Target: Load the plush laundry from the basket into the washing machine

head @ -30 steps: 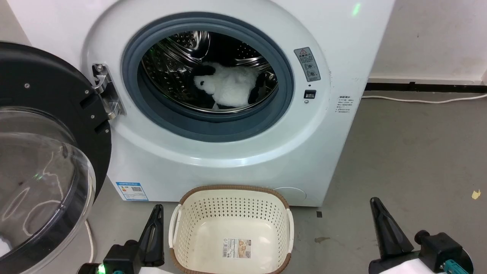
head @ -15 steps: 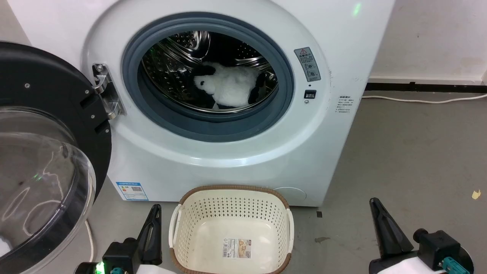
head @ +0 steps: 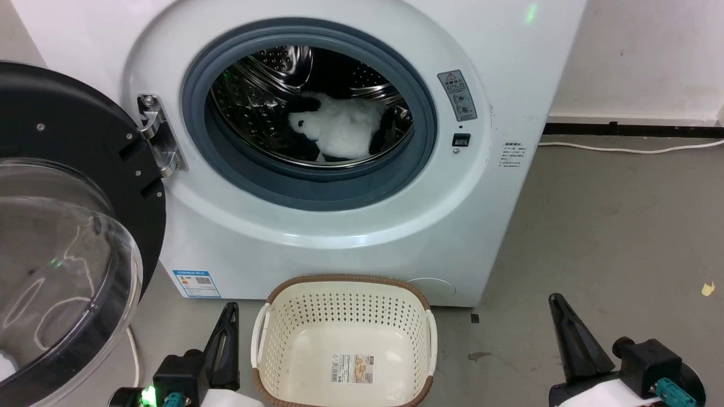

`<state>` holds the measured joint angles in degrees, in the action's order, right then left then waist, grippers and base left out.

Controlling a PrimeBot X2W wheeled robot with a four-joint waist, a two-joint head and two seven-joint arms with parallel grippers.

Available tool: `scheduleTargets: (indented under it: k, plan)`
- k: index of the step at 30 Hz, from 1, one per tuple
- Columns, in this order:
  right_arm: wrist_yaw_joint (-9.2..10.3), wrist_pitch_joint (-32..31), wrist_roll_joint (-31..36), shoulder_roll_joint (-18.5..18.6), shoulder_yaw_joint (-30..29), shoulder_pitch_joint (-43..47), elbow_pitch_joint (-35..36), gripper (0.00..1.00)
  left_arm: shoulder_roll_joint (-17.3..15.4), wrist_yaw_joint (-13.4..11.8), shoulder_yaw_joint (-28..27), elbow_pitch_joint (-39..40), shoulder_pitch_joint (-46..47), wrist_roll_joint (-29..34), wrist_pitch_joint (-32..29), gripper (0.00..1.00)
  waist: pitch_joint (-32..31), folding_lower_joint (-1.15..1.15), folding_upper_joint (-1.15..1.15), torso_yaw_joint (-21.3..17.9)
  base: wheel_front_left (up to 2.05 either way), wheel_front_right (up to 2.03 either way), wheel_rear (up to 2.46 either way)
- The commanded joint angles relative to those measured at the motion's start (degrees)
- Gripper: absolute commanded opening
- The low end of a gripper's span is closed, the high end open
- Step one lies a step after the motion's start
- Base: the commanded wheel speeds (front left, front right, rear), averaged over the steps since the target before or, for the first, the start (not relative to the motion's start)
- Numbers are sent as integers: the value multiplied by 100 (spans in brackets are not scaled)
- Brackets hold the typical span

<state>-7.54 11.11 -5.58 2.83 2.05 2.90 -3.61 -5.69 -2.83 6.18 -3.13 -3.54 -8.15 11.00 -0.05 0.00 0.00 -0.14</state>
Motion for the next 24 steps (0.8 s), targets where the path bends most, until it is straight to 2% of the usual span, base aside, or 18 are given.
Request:
scheduleTargets:
  k: [1,24]
  plan:
    - [1,-34,43,1,-24,-69,32,0,36,34,-39,44,72,68,-29,0,0,0,0,0,0,0,0]
    - [3,-351,195,2,-77,-134,129,0,108,107,-210,124,155,288,-345,0,1,0,0,4,0,0,0]
